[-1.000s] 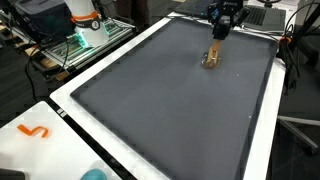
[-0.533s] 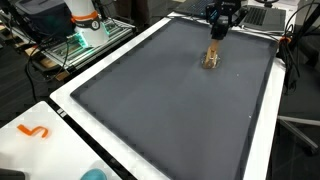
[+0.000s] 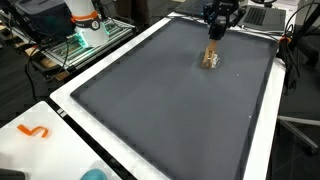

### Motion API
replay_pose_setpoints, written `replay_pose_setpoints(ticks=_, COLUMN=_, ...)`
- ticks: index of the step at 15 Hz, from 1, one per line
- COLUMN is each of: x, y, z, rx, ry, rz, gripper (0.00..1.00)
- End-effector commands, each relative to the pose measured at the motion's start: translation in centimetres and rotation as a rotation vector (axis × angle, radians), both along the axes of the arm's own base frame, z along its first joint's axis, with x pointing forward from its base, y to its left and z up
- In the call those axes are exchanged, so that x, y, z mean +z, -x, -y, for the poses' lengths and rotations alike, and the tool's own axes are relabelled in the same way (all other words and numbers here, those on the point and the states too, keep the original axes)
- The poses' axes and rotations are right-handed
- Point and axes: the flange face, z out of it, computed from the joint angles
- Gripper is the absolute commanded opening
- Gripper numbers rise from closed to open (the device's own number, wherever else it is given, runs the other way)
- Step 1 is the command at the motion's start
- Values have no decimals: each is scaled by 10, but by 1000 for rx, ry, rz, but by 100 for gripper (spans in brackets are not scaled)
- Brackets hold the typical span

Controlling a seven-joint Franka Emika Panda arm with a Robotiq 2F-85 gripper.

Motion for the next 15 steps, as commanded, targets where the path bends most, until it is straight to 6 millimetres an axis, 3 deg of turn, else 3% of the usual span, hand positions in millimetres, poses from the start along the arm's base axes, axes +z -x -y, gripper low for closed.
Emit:
replay_pose_setpoints(ticks=1, x=-60, y=33, z=20, rx=15, ry=24, rz=-150, gripper=23)
replay_pose_setpoints(ticks=11, x=-60, y=45, z=36, rx=8, ry=23, rz=-172, gripper=23)
replay_pose_setpoints(ticks=15, x=-67, y=61, z=44, rx=1, ry=49, rz=-241, gripper=23)
